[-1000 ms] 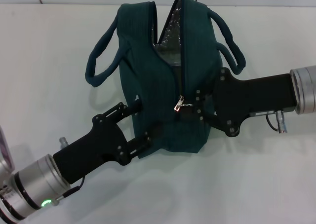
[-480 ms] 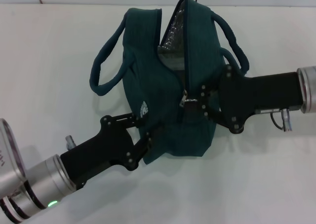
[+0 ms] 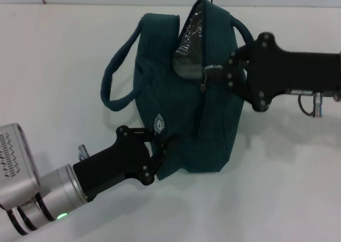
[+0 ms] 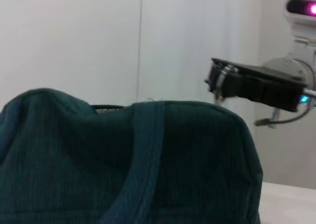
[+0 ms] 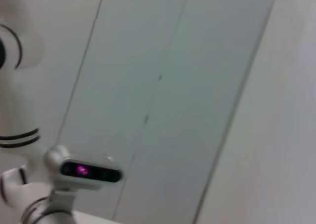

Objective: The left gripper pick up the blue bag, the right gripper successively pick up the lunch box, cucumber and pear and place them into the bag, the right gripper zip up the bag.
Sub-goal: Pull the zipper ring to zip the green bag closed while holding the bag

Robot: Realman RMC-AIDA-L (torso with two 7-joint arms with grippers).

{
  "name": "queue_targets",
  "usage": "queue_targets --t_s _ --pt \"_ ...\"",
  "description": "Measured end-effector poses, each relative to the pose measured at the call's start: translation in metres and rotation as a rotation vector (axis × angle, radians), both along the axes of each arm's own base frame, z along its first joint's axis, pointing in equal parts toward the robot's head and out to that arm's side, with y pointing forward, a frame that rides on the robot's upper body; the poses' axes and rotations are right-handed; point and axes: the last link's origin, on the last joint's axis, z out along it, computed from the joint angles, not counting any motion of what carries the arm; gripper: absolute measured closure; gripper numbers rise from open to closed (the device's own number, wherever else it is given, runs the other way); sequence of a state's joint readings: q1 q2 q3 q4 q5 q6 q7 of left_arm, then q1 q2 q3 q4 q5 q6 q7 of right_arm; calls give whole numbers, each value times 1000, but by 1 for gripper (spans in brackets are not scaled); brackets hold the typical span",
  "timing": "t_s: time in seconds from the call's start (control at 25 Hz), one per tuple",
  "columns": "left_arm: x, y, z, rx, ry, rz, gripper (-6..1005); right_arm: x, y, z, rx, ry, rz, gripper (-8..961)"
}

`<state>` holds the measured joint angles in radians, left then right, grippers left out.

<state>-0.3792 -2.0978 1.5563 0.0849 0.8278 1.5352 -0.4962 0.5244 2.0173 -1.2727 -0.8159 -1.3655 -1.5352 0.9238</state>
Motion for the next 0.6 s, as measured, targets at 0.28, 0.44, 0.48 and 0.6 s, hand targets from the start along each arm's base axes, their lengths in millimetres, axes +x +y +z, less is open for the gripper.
queue_targets --t_s 0.28,0.44,0.48,0.6 --pt "0 -1 -2 -20 20 -17 919 5 8 7 131 62 -33 938" --pt "-1 -3 -3 -44 40 -38 898 7 15 11 206 103 -55 938" --pt "-1 -4 -4 -49 43 -43 893 8 16 12 221 111 -57 938" --pt "-1 -5 -5 -62 50 -53 877 10 16 13 247 129 -57 938"
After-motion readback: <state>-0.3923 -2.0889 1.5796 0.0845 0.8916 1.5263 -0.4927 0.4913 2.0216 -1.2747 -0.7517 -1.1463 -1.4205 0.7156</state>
